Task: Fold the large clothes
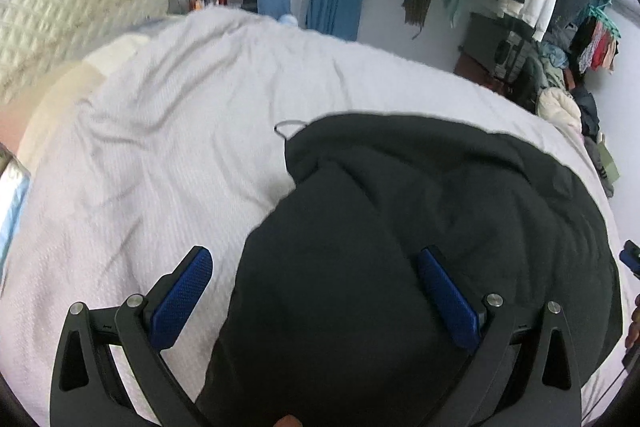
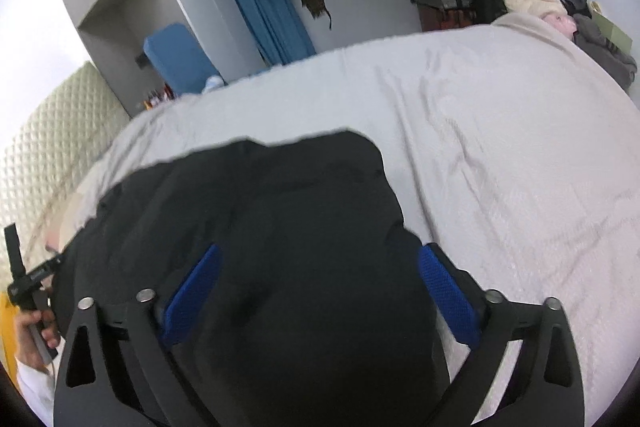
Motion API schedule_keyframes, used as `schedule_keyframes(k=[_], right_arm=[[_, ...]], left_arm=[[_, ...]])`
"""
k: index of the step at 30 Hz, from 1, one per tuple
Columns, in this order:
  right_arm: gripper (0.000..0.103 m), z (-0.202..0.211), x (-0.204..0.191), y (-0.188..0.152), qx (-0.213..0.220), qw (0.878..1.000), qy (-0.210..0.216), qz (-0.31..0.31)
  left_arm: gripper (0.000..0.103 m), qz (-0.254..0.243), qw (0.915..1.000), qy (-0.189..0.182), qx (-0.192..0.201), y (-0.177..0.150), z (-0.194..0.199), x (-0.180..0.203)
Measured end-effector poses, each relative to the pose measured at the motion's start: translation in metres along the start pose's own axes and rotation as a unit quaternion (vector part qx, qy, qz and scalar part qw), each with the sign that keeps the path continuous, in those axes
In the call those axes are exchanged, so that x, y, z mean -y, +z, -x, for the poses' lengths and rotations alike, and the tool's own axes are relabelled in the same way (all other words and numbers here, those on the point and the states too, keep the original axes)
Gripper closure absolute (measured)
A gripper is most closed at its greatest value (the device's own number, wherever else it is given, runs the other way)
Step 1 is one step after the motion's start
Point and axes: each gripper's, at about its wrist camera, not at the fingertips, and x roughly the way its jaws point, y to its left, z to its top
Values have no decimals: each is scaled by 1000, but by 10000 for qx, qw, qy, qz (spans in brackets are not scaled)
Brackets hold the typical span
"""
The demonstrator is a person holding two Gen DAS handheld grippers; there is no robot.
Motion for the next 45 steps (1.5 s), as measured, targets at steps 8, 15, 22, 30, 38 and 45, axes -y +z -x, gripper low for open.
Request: schedule_keyframes(k=[8,15,22,30,38,45], right_arm=[[30,-21,-36,-15,-42,9945,-391,976],[29,-49,-30,-34,-71,9921,-777,984],[25,-45,-22,-37,21,9942,-827,689],[15,45,-30,-12,933,9927,-735,218],[0,154,-73,12,1681,9834,-513,460],[0,235,-117,13,2189,9721,-203,817]], left_arm=[[0,-269,9991,317,-60,-9,-9,7],[0,-220,9989,207,-354,-14,-28,1],[0,-96,9994,50,-332,-14,-27,-2],[0,-87,9997,232,-62,-9,32,13],[0,-269,9979,-14,588,1,142,52],[0,-506,9901,-250,1288,-2,244,92]])
